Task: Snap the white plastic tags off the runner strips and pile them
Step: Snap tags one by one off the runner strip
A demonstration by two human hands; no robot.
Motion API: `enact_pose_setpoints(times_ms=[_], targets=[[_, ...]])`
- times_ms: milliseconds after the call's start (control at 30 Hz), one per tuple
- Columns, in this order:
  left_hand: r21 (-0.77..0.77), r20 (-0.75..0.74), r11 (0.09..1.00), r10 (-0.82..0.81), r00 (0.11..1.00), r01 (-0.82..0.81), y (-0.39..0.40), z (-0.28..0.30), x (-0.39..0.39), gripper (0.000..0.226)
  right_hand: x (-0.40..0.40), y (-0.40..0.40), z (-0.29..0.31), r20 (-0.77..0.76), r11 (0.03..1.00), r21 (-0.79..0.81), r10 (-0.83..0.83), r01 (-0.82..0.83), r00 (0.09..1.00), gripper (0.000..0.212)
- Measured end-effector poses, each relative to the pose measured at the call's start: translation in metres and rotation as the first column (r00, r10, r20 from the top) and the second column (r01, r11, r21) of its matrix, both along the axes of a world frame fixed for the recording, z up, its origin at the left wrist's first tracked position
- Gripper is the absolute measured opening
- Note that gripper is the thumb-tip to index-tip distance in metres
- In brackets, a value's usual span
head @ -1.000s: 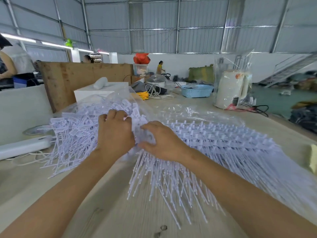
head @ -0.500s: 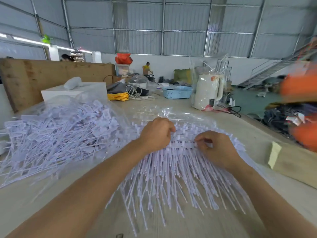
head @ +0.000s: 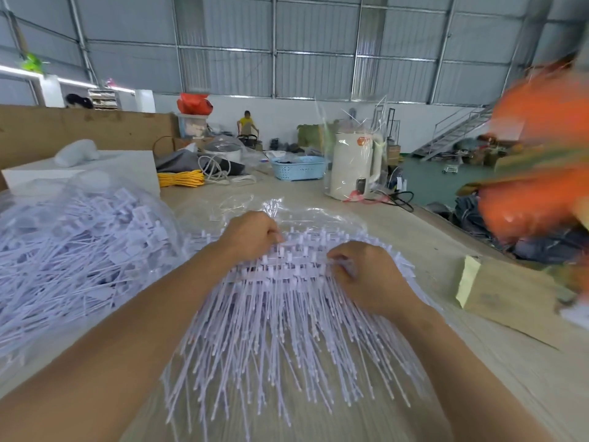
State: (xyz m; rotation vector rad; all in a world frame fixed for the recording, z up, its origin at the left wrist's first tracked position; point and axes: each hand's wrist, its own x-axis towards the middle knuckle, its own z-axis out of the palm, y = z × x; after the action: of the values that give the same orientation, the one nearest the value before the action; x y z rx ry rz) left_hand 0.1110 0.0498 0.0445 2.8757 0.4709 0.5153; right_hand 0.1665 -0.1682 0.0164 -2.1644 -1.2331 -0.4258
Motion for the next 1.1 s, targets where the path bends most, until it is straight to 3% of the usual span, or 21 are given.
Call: enact_pose_setpoints(times_ms=[133, 300, 433, 600, 700, 800, 933, 1033, 1100], targets=[[0.026, 0.129, 1.0, -0.018, 0.992, 0.015, -0.008, 0.02, -0.007, 0.022, 0.006, -0.005, 0.005, -0.06, 0.972, 0.186, -0.134, 0.143, 0.989, 0.026], [0.17, 0.268, 0.981, -0.133, 0.954, 0.089, -0.031, 0.047, -0.022, 0.017, 0.015, -0.014, 0.013, -0.222, 0.873, 0.373, -0.245, 0.314, 0.944, 0.039], [0.356, 0.41, 0.925, -0.284, 0.867, 0.135, -0.058, 0.076, -0.041, 0.026, 0.017, -0.021, 0.015, -0.35, 0.833, 0.437, -0.191, 0.34, 0.917, 0.056], [0.46, 0.499, 0.864, -0.441, 0.746, 0.203, -0.092, 0.103, -0.058, 0.026, 0.017, -0.028, 0.02, -0.415, 0.742, 0.591, -0.058, 0.317, 0.908, 0.044], [0.476, 0.552, 0.864, -0.438, 0.71, 0.163, -0.1, 0.12, -0.063, 0.025, 0.015, -0.029, 0.02, -0.445, 0.71, 0.632, 0.006, 0.31, 0.895, 0.044], [0.483, 0.513, 0.873, -0.344, 0.786, 0.066, -0.089, 0.134, -0.068, 0.028, 0.012, -0.026, 0.019, -0.457, 0.736, 0.627, 0.082, 0.255, 0.886, 0.045], [0.446, 0.47, 0.895, -0.22, 0.855, -0.015, -0.07, 0.142, -0.085, 0.028, 0.018, -0.023, 0.013, -0.525, 0.874, 0.416, 0.005, 0.252, 0.851, 0.037], [0.375, 0.557, 0.924, -0.157, 0.816, -0.078, -0.065, 0.143, -0.095, 0.026, 0.02, -0.021, 0.008, -0.546, 0.934, 0.258, -0.068, 0.245, 0.835, 0.025], [0.308, 0.638, 0.944, -0.11, 0.762, -0.122, -0.065, 0.145, -0.1, 0.026, 0.02, -0.021, 0.008, -0.525, 0.942, 0.234, -0.086, 0.24, 0.846, 0.021]])
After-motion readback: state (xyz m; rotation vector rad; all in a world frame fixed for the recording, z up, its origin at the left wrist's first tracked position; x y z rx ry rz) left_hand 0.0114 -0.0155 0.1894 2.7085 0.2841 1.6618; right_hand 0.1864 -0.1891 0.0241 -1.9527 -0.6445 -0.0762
